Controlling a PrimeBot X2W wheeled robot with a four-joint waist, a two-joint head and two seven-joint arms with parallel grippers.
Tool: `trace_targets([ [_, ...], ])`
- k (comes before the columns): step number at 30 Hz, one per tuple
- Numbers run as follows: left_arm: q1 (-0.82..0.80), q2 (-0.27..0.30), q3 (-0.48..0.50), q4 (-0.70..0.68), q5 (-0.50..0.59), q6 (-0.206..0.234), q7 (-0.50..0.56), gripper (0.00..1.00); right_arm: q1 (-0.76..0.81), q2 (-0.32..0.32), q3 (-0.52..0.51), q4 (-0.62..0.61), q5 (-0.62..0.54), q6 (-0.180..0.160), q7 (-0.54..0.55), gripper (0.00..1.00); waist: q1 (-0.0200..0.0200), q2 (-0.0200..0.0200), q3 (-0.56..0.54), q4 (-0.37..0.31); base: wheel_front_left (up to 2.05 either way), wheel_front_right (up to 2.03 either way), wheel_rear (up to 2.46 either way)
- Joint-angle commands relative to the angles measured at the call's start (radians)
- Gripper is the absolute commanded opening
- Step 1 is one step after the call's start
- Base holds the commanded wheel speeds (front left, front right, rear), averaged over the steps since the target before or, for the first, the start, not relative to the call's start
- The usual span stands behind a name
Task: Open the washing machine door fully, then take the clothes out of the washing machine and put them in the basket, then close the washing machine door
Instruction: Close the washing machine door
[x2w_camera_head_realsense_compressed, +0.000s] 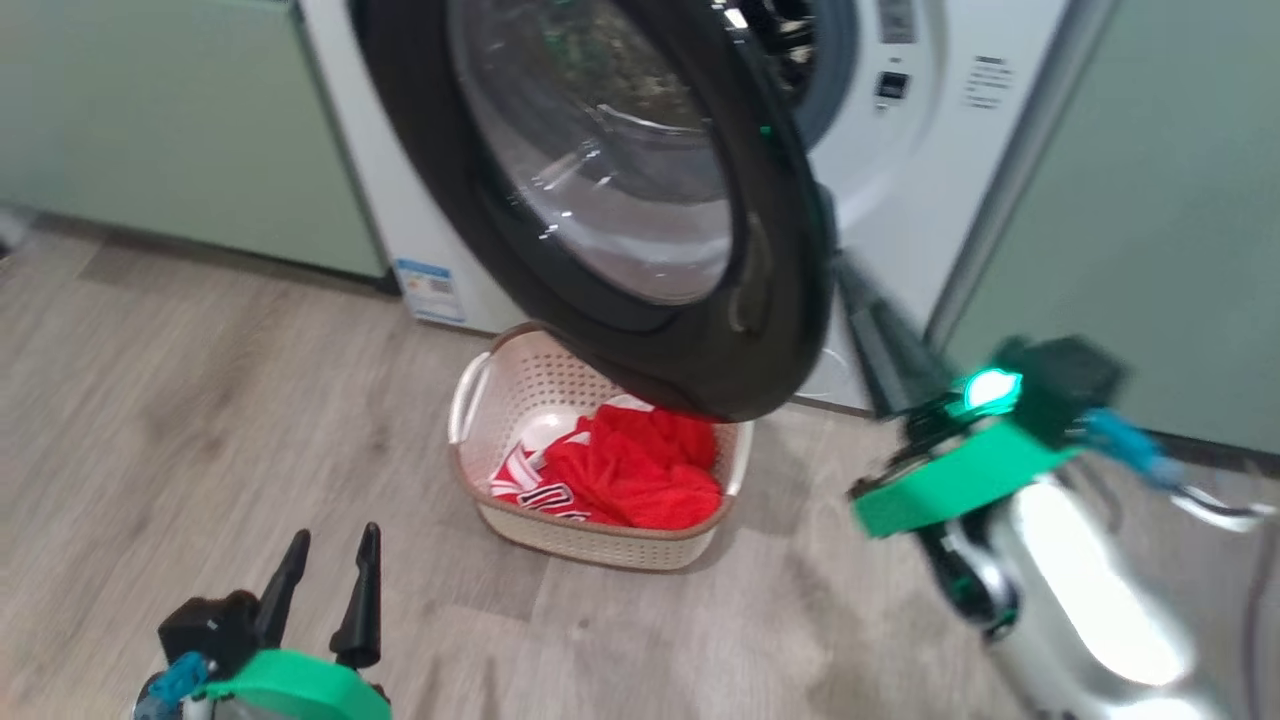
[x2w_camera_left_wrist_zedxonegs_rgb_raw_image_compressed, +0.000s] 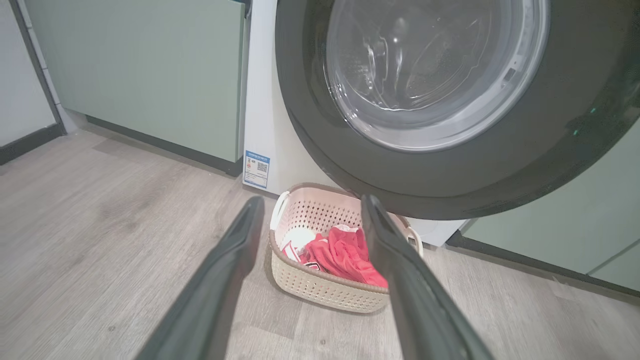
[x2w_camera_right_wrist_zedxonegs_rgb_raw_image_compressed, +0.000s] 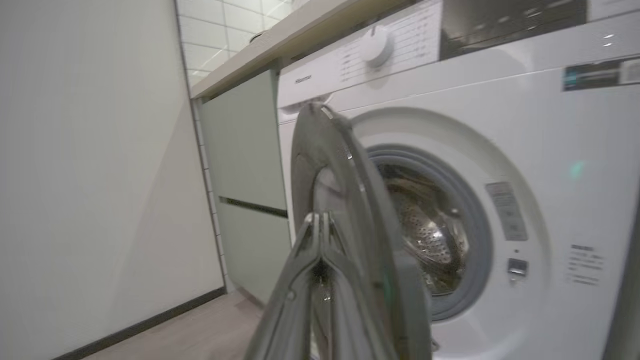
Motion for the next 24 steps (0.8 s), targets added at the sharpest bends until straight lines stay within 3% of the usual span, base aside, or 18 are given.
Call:
trace_targets([
  [1, -0.058, 0.004, 0.025, -0.026, 0.008, -0.006, -0.008, 1.0, -0.042, -0.005, 0.047, 0.002, 0.016, -0.001, -0.006, 0.0, 0.0, 0.0, 0.004, 0.029, 0.0, 0.0, 0.0],
  [5, -0.064, -0.002, 0.008, -0.025, 0.009, -0.006, -0.008, 1.0, -0.098, -0.006, 0.154, 0.131, 0.048, -0.001, -0.006, 0.0, 0.0, 0.0, 0.014, 0.061, 0.0, 0.0, 0.0],
  [9, -0.068, -0.011, 0.0, -0.026, 0.009, -0.006, -0.008, 1.0, -0.147, 0.004, 0.185, 0.262, 0.078, -0.001, -0.006, 0.0, 0.0, 0.0, 0.027, 0.08, 0.0, 0.0, 0.0],
  [16, -0.082, -0.033, -0.023, -0.015, 0.008, -0.006, -0.008, 1.0, -0.232, 0.025, 0.154, 0.427, 0.09, -0.001, -0.006, 0.0, 0.0, 0.0, 0.077, 0.087, 0.0, 0.0, 0.0],
  [24, -0.122, -0.057, -0.052, -0.02, 0.01, -0.006, -0.008, 1.0, -0.326, 0.023, 0.039, 0.499, 0.07, -0.001, -0.006, 0.0, 0.0, 0.0, 0.147, 0.088, 0.0, 0.0, 0.0],
])
